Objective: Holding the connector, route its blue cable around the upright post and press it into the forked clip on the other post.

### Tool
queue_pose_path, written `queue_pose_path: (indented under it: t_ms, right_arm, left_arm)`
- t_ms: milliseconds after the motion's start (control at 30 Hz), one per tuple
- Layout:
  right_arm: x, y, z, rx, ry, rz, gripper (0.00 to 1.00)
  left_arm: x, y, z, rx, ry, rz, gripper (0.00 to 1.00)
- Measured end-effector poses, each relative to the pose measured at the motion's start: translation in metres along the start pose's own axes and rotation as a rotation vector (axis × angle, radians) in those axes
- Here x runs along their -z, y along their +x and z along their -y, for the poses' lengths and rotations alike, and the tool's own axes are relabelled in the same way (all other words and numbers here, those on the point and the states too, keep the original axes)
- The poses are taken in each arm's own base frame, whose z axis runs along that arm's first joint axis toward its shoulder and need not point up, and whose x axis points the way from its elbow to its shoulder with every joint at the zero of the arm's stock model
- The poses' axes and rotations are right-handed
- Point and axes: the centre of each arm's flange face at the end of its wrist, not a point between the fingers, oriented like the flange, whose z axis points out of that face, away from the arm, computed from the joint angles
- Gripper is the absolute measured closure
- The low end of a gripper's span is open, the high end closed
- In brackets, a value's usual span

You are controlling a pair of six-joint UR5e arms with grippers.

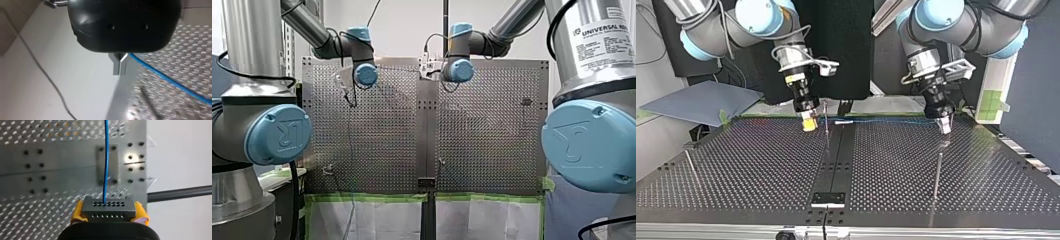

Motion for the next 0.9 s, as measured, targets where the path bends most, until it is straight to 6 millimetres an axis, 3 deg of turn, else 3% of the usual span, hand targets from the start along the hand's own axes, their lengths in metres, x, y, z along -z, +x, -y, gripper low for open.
queue_pose_path:
  t_ms: [167, 333, 633, 900]
  right_arm:
    - [-0.011, 0.017, 0.005, -0.001, 0.038, -0.036, 1.00]
    - [-0.018, 0.031, 0.012, 0.003, 0.071, -0.061, 1.00]
    - [-0.025, 0.045, 0.020, 0.012, 0.119, -0.094, 1.00]
    - [-0.030, 0.054, 0.022, 0.010, 0.135, -0.117, 1.00]
  left_arm:
    - [-0.008, -0.030, 0.008, 0.019, 0.008, 0.030, 1.00]
    - [-0.014, -0.043, 0.010, 0.016, 0.008, 0.032, 1.00]
    - [-0.037, -0.044, 0.004, -0.020, -0.003, -0.006, 1.00]
    - [-0.055, -0.045, -0.014, 0.002, -0.006, -0.028, 1.00]
